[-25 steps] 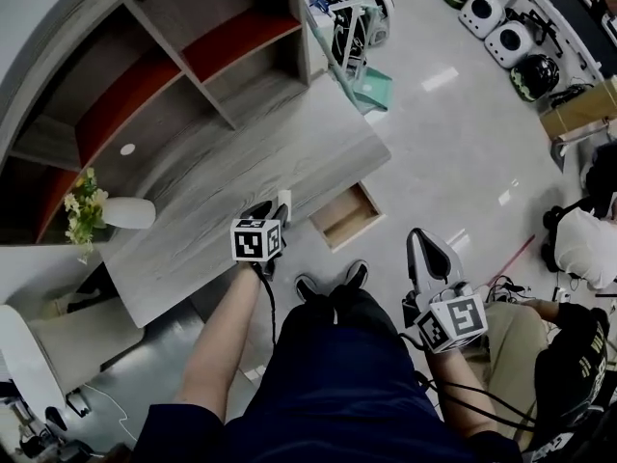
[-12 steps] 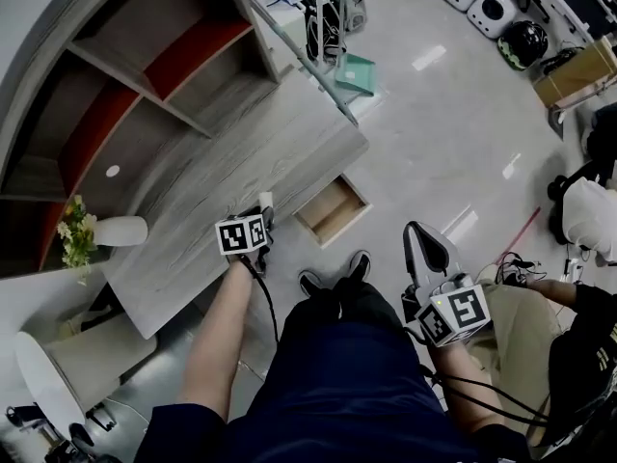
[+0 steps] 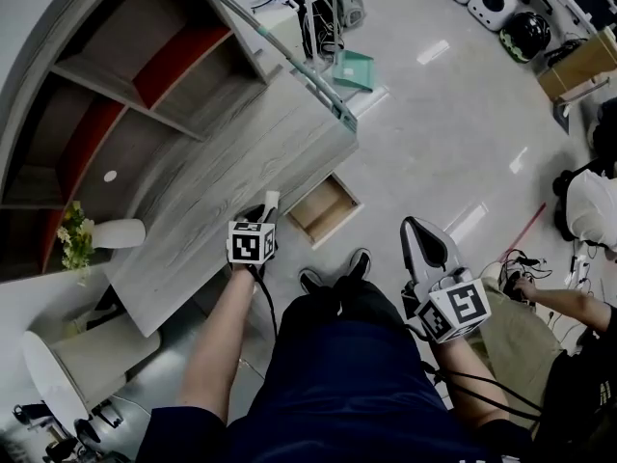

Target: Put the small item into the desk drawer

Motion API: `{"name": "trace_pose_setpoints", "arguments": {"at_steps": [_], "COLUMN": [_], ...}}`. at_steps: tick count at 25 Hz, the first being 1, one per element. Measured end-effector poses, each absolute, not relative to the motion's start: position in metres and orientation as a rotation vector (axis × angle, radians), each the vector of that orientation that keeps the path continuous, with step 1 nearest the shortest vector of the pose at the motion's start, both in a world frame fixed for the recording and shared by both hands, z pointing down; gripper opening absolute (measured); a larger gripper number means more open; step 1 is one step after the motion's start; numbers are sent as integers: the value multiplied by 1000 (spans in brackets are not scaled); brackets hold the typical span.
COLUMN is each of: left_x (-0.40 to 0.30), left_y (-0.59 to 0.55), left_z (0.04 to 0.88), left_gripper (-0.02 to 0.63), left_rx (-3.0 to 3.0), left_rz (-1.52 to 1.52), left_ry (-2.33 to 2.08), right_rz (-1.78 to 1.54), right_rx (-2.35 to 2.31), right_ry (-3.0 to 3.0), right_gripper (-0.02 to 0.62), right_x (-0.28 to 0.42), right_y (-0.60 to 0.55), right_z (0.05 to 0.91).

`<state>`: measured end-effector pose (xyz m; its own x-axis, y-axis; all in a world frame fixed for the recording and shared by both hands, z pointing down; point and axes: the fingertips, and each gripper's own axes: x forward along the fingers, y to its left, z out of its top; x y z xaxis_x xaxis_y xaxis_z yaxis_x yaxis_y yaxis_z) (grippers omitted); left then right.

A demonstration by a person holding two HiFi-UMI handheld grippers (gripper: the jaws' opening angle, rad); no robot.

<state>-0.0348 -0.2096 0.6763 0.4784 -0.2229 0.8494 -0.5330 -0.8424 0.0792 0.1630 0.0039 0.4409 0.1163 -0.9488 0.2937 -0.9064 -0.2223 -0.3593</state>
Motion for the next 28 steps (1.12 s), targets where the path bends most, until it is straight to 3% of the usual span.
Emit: {"name": "trace_pose_setpoints", "arguments": {"at_steps": [10,28], "left_x": [20,70], "left_y": [-162,-107], "left_z": [682,763], "left_gripper": [109,109], "left_rx": [2541,2503], "left_rz": [1348,1535], "left_ry": [-402,-68], "right_rz": [-716,-857], "right_rx": [-2365,-2507], "right_ry": [1859,1541], "right_gripper": [6,6], "right_x": [177,178], "right_y": [21,62], "right_z": [453,487]}}
